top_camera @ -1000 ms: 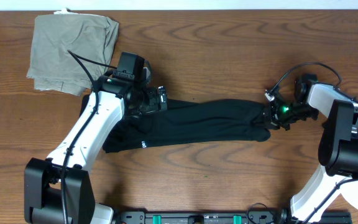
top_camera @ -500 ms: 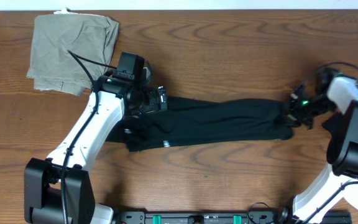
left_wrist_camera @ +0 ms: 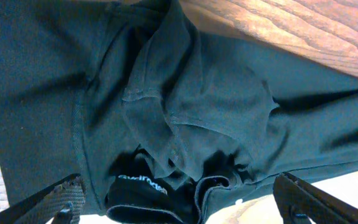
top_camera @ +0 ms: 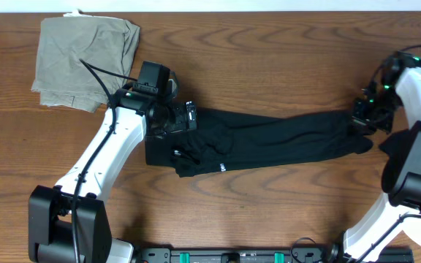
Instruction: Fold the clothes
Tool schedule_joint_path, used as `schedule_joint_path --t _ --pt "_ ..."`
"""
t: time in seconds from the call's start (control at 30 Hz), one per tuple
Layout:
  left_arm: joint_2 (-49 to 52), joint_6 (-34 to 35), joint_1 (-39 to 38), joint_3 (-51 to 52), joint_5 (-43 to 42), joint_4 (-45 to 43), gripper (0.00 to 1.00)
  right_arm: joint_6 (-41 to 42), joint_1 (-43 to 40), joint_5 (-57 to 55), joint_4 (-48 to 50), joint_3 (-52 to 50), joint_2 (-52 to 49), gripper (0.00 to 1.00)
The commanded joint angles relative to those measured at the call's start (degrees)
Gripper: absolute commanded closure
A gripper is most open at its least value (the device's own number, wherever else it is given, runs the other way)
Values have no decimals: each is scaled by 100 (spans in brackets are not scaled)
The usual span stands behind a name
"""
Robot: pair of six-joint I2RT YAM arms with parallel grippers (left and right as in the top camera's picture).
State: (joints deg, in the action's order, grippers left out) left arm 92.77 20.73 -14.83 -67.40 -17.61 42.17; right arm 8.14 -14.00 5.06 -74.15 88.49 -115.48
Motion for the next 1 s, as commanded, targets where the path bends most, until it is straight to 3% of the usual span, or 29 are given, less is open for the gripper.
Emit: schedule_joint_path --t 0.0,0.13,0.9,0.93,0.97 --pt "-52 -50 4 42 55 22 2 356 490 -610 -26 107 79 99" --pt "-52 -52 4 42 55 22 2 793 1043 -1237 -111 109 79 99" --pt "-50 -50 2 42 55 2 2 1674 3414 -929 -190 140 81 99" --pt "-50 -52 2 42 52 2 2 1679 3471 -905 -190 140 81 92" --pt "-50 -50 2 42 52 4 2 1722 3519 -901 -190 140 81 79"
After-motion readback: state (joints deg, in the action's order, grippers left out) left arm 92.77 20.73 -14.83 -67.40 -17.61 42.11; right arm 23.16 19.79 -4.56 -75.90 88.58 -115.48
